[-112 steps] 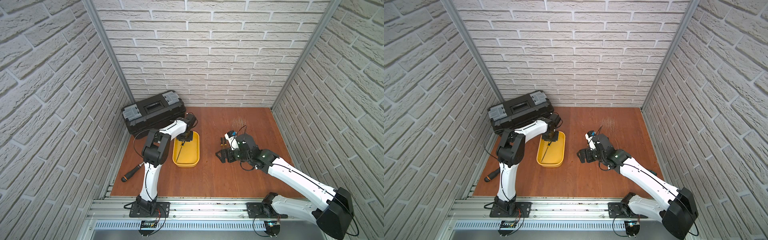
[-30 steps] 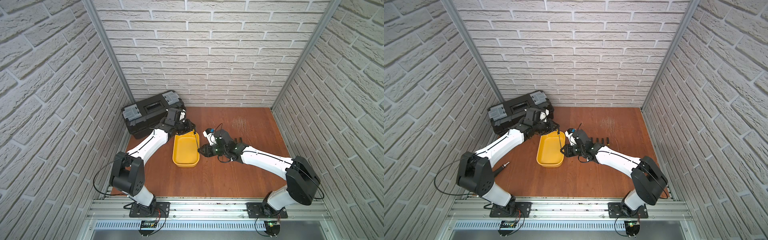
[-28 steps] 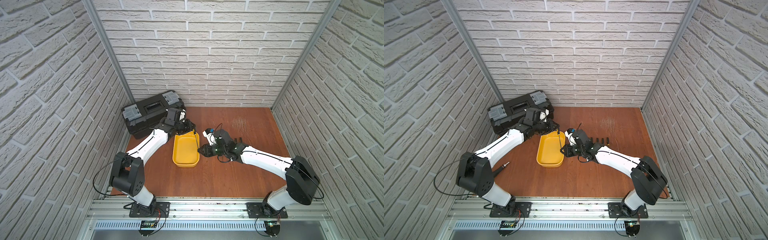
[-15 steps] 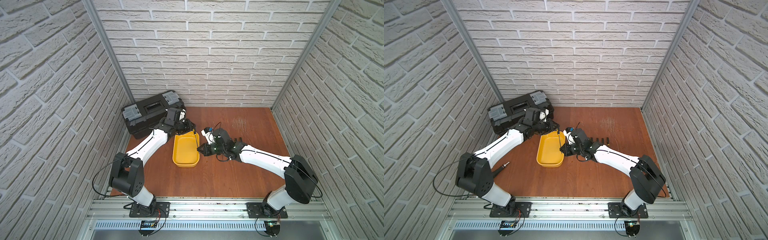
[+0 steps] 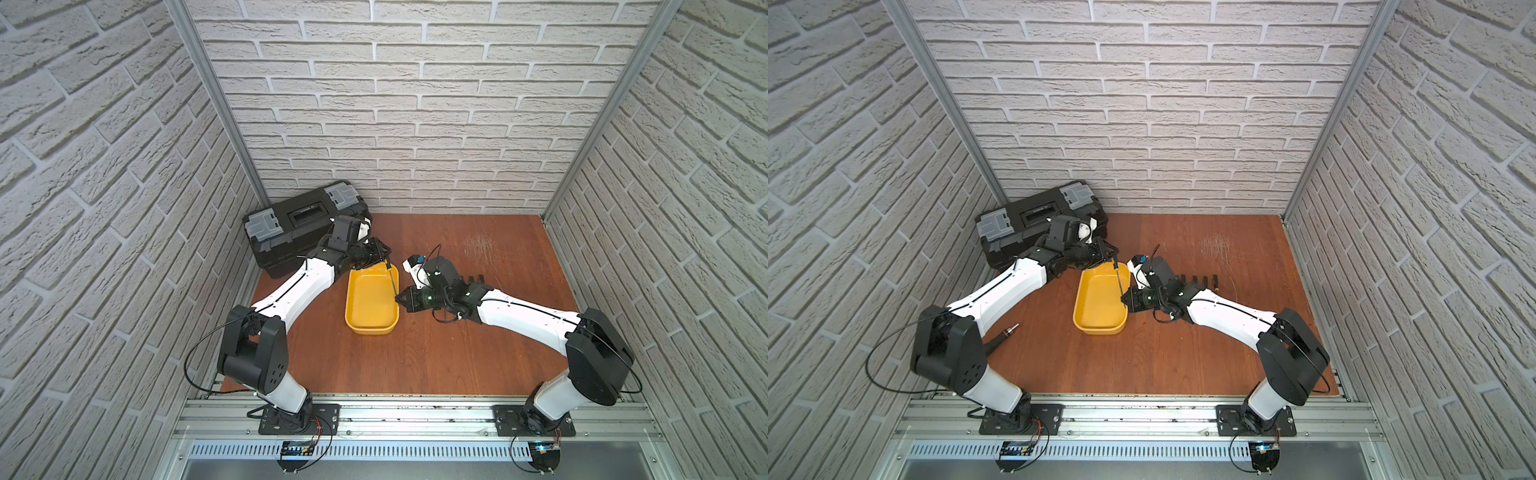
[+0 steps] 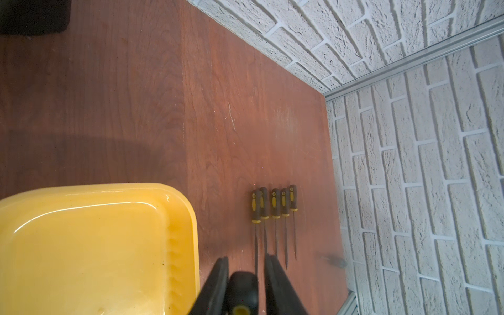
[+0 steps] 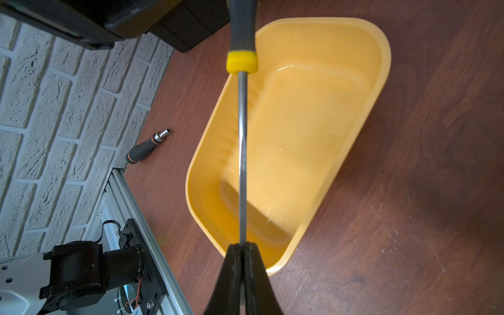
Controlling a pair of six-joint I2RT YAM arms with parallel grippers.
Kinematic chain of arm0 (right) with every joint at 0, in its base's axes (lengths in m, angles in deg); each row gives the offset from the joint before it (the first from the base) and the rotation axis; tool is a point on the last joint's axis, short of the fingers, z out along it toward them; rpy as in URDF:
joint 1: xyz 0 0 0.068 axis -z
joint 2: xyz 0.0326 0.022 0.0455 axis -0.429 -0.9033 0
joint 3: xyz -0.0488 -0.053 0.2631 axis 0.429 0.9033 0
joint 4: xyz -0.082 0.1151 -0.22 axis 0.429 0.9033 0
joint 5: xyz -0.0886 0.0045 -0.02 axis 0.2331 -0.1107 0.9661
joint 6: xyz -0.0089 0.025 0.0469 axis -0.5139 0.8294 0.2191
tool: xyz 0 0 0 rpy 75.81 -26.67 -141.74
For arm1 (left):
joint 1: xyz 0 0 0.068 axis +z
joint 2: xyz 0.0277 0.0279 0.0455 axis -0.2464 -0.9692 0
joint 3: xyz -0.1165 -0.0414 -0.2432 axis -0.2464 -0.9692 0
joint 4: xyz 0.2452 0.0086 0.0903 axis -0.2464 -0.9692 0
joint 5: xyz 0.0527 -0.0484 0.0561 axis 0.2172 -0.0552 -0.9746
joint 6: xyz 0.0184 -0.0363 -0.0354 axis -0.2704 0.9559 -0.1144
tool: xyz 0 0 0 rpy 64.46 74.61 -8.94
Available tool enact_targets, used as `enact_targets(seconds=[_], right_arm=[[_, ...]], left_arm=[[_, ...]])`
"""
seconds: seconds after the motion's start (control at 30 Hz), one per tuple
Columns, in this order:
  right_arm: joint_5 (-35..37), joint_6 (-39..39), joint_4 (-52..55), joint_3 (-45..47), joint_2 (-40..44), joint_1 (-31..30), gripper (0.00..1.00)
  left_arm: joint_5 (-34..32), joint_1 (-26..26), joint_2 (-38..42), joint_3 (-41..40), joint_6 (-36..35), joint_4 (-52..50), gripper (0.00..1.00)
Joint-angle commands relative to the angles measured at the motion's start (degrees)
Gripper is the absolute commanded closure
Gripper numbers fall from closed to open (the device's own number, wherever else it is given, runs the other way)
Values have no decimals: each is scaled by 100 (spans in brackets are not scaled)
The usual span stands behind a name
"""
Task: Take the file tool out of the storage box
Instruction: Pick up the file tool from the storage box, then place the file tool at the center of the board.
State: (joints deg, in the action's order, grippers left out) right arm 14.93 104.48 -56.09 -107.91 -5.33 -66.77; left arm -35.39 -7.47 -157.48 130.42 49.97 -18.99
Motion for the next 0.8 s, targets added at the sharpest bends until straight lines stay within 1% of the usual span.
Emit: enact_targets(seconds=[0.0, 0.13, 0.33, 0.57, 0.77], right_arm=[[-4, -91, -85, -143, 78, -56, 97], [233, -27, 82, -97, 194, -56, 97], [1259, 163, 806, -81, 453, -64, 97], [2643, 612, 1477, 83, 601, -155, 97], [3170, 853, 1741, 73, 435, -168, 97]], left_arm=[[137, 55, 155, -64, -66, 200, 69], [176, 99, 186, -17, -125, 145, 57], [176, 128, 222, 189, -428, -176, 37], [161, 172, 347, 287, -779, -567, 3], [109, 196, 619, 283, -1133, -853, 1]])
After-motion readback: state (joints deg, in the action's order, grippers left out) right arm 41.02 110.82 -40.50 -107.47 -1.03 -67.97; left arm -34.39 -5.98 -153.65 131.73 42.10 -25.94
